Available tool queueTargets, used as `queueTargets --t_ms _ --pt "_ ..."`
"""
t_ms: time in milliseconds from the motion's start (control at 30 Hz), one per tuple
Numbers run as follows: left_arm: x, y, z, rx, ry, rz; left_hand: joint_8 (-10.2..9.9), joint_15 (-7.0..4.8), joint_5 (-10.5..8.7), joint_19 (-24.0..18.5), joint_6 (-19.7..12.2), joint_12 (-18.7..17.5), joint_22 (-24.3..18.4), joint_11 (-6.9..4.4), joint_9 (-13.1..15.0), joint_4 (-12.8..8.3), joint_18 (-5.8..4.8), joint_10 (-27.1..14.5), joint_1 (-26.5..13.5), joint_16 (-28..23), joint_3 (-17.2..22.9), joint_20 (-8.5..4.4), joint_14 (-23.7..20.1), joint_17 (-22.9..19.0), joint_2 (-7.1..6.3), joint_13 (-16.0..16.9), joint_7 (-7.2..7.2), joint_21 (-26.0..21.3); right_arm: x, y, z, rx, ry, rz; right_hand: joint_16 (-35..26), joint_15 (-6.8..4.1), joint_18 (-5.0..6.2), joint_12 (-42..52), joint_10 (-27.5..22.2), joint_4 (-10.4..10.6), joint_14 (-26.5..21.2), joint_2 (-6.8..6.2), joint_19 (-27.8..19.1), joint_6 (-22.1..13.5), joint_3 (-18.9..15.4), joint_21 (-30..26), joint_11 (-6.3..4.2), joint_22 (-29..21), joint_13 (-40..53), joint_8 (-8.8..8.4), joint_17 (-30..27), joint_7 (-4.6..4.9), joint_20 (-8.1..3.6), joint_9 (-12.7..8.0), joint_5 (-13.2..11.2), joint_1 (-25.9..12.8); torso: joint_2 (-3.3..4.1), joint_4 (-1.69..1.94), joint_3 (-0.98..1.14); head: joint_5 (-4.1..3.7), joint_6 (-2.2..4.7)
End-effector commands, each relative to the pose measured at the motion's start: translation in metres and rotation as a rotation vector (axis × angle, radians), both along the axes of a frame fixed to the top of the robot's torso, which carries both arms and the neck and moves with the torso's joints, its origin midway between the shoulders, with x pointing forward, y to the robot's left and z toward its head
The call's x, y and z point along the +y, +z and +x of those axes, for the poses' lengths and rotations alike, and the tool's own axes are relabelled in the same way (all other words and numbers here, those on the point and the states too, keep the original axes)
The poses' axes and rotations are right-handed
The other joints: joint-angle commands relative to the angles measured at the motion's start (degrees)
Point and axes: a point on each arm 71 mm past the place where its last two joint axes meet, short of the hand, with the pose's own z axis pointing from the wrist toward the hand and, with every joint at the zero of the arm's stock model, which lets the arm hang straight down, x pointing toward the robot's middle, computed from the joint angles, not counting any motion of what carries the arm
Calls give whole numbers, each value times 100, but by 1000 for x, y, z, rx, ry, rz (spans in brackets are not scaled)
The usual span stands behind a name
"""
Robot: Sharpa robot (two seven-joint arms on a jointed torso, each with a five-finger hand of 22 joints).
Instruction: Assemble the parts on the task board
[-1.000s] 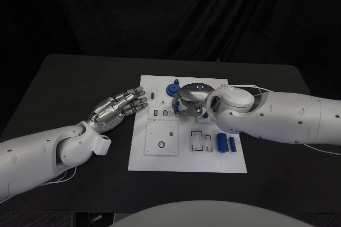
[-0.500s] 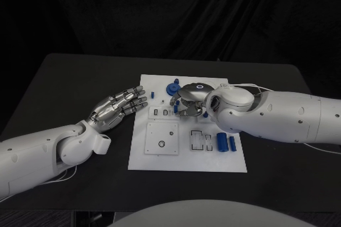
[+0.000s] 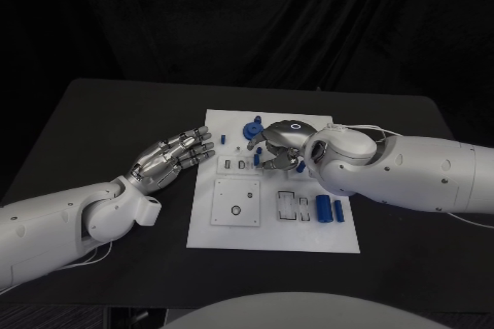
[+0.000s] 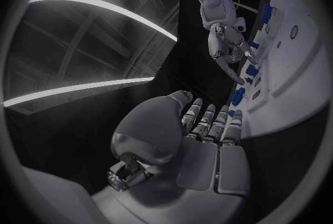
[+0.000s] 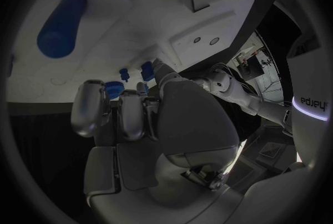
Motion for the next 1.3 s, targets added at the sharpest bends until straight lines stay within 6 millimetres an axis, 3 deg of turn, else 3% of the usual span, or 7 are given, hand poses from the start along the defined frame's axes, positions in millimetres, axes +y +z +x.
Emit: queueTargets --t_ms 33,300,433,567,700,1000,1300 --pt "2 7 -3 -56 48 -44 24 70 42 236 90 46 60 86 16 -8 -151 18 -55 160 112 -7 138 24 -89 -2 10 133 -1 17 -6 -97 57 104 -31 -27 102 -61 -66 38 182 -29 -34 -89 -15 -25 -27 953 727 -45 125 -9 -14 -44 -59 -5 -3 -7 4 39 75" --pt "1 39 3 -111 78 5 45 84 80 1437 217 175 327 156 26 -101 -170 93 -81 812 319 -31 719 126 -335 -2 54 807 -24 56 -14 -210 79 179 2 -46 80 -39 -21 281 191 -128 7 -791 -32 65 -48 985 763 -219 153 -29 -34 -396 -261 57 -29 -19 21 140 205" --pt "-5 65 15 -158 74 140 29 0 -29 2370 239 1160 578 372 20 -253 -137 679 -57 1678 440 -90 1539 335 -501 179 167 1410 -41 67 -13 -255 60 206 -2 -41 76 -38 -16 347 190 -136 13 -764 -26 79 -40 990 765 -206 148 -16 -33 -405 -303 76 -101 -17 64 170 205" --pt "-15 82 28 -150 29 319 204 -61 -527 2636 833 1691 692 480 108 528 -104 1277 -546 2275 -14 -125 1767 492 -646 361 428 1677 -55 73 -10 -295 47 247 97 -27 41 57 105 627 235 -173 82 -263 -41 246 -12 1037 892 -42 242 33 -22 -314 -527 88 -183 -21 142 206 170" --pt "-25 89 36 -166 -26 500 345 -159 -517 3010 1267 2152 843 424 168 988 -50 1656 -481 2928 -312 -177 2024 672 -703 546 471 2008 -67 77 -8 -328 20 270 184 -23 15 120 185 727 278 -160 145 36 -52 394 -6 1075 977 70 325 35 -21 -281 -532 130 -266 -14 212 195 86" --pt "-47 90 61 -238 -121 744 554 -362 -1147 3553 1665 2934 1065 213 202 1056 24 2044 -687 4009 -1164 -313 2134 847 -247 1085 543 2443 -90 73 7 -332 -64 245 224 -12 6 160 236 759 305 50 176 366 -5 451 17 1087 1032 211 360 77 -15 -303 -365 253 -341 -85 360 185 97" --pt "-61 88 86 -286 -104 840 697 -634 -817 3914 1926 3117 1278 -95 210 1012 217 2815 -40 4506 -1366 -375 2631 976 122 1399 522 2814 -101 66 20 -323 -106 227 253 1 -3 183 265 753 322 141 198 584 -13 502 32 1098 1064 278 387 100 -3 -339 -128 289 -349 -162 525 301 368"
